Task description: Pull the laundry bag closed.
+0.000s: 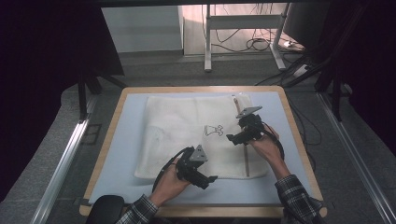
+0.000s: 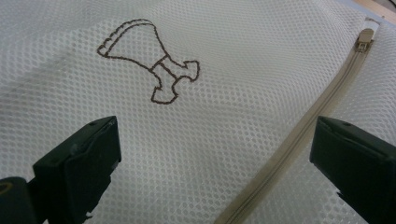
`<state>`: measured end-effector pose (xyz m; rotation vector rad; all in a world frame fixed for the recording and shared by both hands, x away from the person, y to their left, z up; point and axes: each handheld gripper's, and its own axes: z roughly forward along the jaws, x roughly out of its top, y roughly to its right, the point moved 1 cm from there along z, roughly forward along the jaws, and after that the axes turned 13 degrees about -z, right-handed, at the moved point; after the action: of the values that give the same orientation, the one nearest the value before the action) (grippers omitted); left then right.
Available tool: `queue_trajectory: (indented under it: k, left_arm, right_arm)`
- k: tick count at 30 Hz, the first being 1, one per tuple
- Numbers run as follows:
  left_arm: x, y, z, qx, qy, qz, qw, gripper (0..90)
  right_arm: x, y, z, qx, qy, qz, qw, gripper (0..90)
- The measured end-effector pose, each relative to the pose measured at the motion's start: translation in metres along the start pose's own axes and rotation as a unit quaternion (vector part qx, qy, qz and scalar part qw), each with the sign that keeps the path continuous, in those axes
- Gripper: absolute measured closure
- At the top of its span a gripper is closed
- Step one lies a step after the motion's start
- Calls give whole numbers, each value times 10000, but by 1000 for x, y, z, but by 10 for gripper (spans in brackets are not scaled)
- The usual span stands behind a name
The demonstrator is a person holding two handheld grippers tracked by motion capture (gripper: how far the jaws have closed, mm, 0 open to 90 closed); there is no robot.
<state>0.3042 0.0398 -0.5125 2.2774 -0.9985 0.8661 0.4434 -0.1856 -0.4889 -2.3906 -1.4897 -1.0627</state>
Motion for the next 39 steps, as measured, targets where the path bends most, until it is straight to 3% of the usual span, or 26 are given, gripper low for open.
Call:
queue_trajectory:
  k: [16, 33, 39]
  left_arm:
    - [-6, -11, -18, 93, 202, -166, 9996, 58]
    - [-21, -30, -40, 351, 377, -342, 9981, 47]
    - [-26, -33, -45, 366, 396, -405, 9977, 47]
  right_arm:
    - [-12, -11, -23, -225, 225, -39, 9995, 0]
    - [-30, -21, -36, -342, 169, -28, 9993, 4]
    - [-37, -26, -39, -263, 132, 20, 9996, 11]
